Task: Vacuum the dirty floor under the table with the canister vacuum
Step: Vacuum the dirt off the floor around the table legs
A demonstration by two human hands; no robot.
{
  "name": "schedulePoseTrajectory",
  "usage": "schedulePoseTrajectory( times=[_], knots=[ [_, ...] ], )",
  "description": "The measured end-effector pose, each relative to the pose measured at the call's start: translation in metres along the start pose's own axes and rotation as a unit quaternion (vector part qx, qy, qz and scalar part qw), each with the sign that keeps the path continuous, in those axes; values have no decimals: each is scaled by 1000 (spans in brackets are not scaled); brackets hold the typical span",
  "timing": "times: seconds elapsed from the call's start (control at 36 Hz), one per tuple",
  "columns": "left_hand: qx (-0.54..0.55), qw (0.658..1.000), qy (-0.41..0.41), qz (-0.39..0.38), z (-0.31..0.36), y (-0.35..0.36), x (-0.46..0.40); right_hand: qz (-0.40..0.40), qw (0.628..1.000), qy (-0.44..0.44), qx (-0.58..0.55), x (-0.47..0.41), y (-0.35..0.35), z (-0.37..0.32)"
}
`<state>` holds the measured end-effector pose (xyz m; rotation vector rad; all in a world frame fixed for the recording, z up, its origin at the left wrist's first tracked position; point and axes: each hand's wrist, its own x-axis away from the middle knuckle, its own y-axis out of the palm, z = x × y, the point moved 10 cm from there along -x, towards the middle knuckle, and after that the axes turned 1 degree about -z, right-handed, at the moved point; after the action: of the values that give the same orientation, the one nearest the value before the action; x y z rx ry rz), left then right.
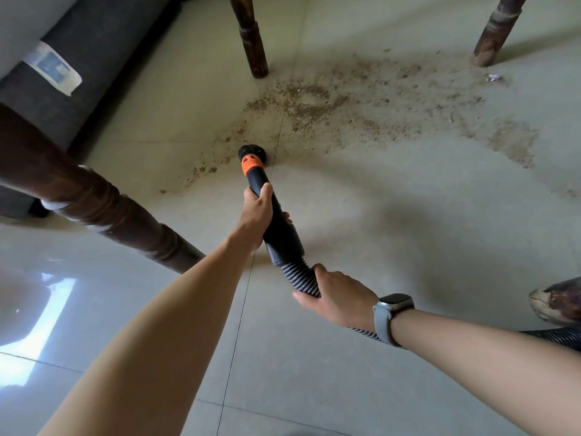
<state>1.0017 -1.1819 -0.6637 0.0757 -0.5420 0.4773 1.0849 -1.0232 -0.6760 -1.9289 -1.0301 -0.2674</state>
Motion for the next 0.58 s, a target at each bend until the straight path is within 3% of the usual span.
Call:
schedulePoseTrajectory(
  times=[0.58],
  knots=[
    [-8,999,17,-27,10,39,-4,24,999,21,-8,9,-21,19]
  ],
)
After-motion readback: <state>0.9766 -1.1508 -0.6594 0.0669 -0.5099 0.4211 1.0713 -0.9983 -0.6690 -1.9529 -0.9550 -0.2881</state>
